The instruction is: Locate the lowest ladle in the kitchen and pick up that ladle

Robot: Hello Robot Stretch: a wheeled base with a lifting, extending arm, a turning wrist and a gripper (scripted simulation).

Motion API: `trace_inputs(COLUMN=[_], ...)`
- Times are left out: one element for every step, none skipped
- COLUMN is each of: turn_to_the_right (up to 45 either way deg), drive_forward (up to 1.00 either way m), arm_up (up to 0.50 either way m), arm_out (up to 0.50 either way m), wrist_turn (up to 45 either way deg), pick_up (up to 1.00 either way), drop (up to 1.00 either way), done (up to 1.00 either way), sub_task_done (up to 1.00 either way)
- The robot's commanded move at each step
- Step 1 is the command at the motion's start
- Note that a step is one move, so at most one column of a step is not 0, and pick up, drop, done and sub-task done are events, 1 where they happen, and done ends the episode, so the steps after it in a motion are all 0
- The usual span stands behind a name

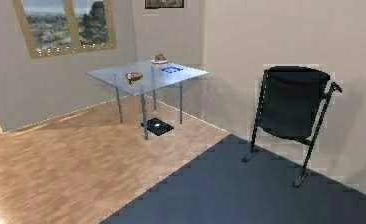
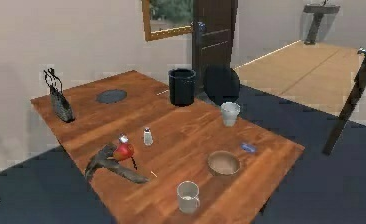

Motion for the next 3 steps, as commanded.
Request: trace_inputs(turn_to_the_right=[36.0,0.0,15.0], drive_forward=[0.0,0.95,0.0], arm_up=[0.0,0.0,0.0], arm_out=[0.0,0.0,0.0], wrist_turn=[0.0,0.0,0.0], pick_up=[0.0,0.0,0.0], drop=[0.0,0.0,0.0], done=[0.0,0.0,0.0], sub_task_done=[0.0,0.0,0.0])
